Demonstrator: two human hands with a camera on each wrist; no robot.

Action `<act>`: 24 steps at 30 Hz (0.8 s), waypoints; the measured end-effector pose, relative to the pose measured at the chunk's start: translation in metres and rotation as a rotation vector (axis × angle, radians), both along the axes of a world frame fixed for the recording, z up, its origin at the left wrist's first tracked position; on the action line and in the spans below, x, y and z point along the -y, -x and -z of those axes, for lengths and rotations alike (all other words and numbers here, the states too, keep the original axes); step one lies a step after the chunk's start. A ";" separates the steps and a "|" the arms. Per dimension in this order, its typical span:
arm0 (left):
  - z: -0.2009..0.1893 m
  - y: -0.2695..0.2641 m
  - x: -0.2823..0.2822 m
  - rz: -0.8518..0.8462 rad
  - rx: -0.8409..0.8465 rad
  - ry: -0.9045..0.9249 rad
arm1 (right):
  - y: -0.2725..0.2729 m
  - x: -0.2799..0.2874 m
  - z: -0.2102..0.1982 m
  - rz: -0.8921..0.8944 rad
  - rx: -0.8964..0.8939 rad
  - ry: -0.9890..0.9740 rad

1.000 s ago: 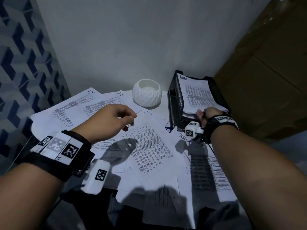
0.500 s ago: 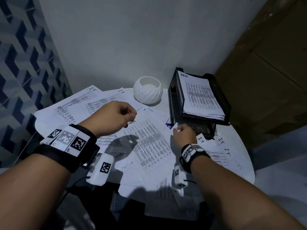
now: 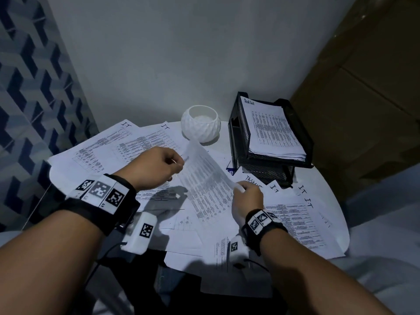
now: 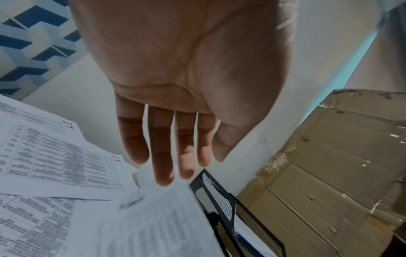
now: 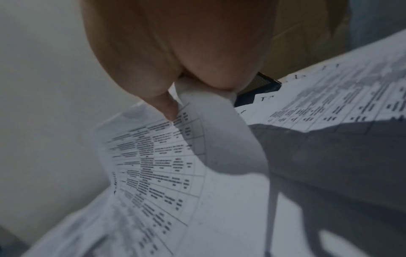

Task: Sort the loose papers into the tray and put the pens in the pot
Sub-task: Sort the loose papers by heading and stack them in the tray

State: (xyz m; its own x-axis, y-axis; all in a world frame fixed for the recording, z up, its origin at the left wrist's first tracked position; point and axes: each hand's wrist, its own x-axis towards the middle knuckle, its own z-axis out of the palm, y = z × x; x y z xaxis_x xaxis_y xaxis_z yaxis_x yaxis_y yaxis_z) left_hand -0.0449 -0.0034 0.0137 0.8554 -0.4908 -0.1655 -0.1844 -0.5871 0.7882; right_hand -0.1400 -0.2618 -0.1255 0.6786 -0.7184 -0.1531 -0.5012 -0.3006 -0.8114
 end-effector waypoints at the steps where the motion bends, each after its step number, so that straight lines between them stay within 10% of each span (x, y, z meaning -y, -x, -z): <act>1: 0.004 -0.001 0.001 -0.002 -0.008 -0.024 | 0.003 0.000 -0.003 0.016 0.060 -0.060; 8: 0.025 0.006 0.006 -0.097 -0.129 -0.141 | 0.028 0.003 -0.019 -0.014 0.282 -0.475; 13: 0.031 0.015 0.013 -0.261 -0.220 0.266 | 0.031 -0.006 -0.036 -0.061 0.431 -0.774; 18: 0.028 0.020 0.014 -0.237 -0.113 0.265 | 0.035 -0.001 -0.030 0.098 0.351 -0.586; 24: 0.031 0.016 0.010 -0.246 -0.020 0.139 | 0.068 0.054 0.003 0.143 -0.205 -0.236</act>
